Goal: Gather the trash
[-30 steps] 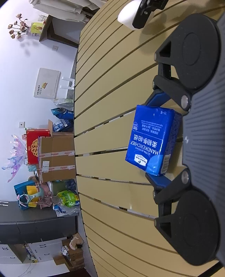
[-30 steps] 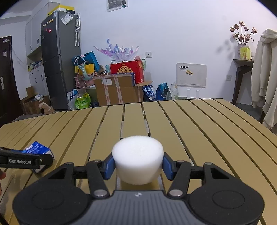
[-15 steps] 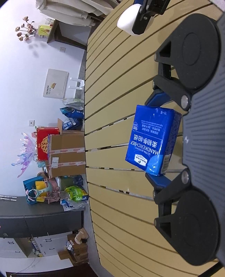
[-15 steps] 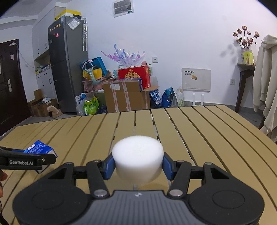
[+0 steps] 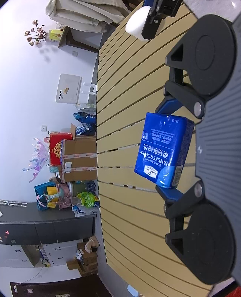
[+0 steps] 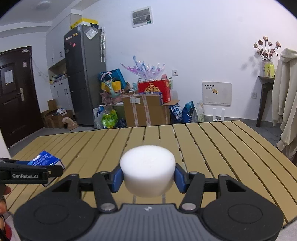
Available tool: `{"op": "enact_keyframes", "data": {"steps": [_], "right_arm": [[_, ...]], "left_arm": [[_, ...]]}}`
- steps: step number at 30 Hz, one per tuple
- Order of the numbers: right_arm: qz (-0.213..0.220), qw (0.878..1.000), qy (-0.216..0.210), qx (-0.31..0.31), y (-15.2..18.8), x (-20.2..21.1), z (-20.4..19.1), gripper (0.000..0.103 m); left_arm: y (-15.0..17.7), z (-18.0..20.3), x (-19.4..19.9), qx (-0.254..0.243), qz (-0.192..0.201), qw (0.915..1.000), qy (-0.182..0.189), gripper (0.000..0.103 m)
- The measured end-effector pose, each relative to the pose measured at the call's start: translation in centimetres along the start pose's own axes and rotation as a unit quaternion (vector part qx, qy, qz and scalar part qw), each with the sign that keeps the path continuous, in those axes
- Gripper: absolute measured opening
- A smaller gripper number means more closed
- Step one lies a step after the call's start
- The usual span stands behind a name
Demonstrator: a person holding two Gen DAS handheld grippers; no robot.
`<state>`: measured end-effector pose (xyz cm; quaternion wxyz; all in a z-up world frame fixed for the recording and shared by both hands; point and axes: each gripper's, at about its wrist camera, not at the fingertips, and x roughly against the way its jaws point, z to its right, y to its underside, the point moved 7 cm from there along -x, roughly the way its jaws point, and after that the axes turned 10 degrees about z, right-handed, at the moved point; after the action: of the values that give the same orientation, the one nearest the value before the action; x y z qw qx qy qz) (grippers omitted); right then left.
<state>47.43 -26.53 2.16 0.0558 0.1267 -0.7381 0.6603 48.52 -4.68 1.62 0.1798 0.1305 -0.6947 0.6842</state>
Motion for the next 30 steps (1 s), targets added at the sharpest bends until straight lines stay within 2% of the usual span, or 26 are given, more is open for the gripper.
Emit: {"op": "enact_keyframes", "data": {"steps": [9, 16, 25, 30], "right_arm": [[-0.002, 1.000, -0.018, 0.026, 1.9, 7.3, -2.8, 0.055], [-0.013, 0.999, -0.027, 0.041, 4.9, 12.6, -4.5, 0.055], [-0.040, 0.996, -0.044, 0.060, 9.5, 17.9, -6.5, 0.055], [-0.071, 0.994, -0.059, 0.066, 13.0, 20.0, -7.7, 0.055]], "left_arm": [[2.1, -0.2, 7.6, 0.003, 0.015, 0.9997, 0.018, 0.080], [5.7, -0.1, 12.2, 0.007, 0.005, 0.9991, 0.042, 0.080], [11.5, -0.6, 15.4, 0.004, -0.026, 0.9983, 0.052, 0.080], [14.8, -1.1, 16.3, 0.003, -0.048, 0.9976, 0.050, 0.080]]}}
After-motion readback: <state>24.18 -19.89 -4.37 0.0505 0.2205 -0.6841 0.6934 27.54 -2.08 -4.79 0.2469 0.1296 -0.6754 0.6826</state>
